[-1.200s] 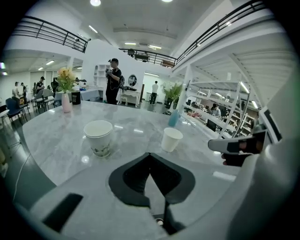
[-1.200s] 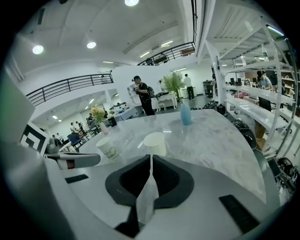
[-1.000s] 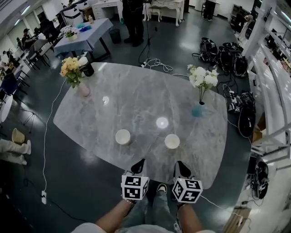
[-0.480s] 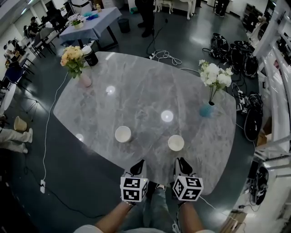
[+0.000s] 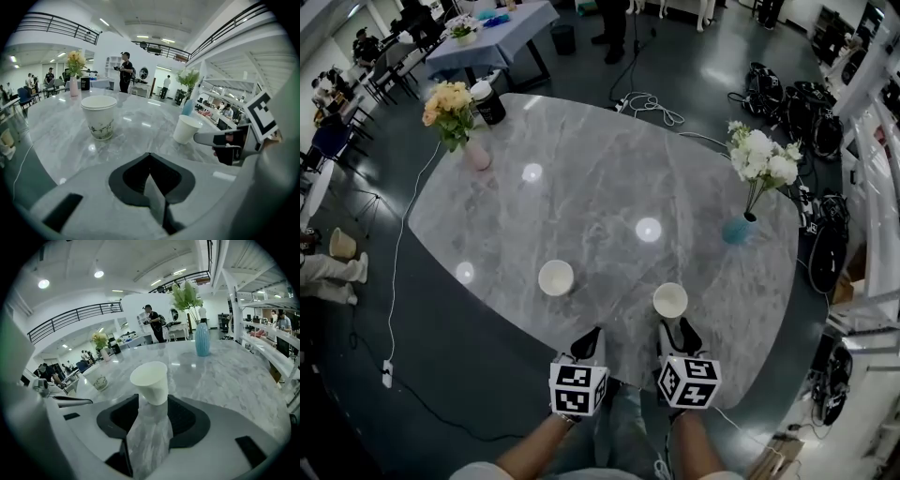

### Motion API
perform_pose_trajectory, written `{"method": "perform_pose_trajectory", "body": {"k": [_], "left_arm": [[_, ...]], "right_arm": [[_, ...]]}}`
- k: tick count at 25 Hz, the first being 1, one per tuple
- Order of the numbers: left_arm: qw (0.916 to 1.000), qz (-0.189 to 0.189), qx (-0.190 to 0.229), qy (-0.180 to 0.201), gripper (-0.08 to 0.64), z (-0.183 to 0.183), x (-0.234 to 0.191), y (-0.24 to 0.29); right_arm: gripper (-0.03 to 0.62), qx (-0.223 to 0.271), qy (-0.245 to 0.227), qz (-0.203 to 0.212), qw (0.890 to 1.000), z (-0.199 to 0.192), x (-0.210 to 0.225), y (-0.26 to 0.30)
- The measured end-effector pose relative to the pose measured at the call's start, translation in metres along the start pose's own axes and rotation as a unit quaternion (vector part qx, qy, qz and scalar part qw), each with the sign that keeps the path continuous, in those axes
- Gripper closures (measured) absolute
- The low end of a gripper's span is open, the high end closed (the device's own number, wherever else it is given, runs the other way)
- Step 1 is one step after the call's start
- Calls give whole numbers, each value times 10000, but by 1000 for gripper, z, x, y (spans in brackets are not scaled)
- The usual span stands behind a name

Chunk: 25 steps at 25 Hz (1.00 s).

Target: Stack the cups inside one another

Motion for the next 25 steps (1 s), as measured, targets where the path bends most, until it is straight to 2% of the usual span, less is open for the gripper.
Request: {"method": "perform_pose_trajectory", "body": {"k": [12, 25], "left_arm": [[9998, -3, -145, -127, 563, 1, -7, 10], [9997, 30, -188, -177, 563, -4, -12, 8]], "right_arm": [[373, -145, -237, -36, 9996, 8, -3, 23], [373, 8, -194, -150, 9997, 9, -1, 25]]}}
Point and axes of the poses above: the fingertips, and each gripper's own axes: y forward along the fingers, x to its right, z out of its top, the point moved 8 cm from there along -y, backward along the fingers, and after that the axes turned 3 degrees about -x, right-handed, at the moved point
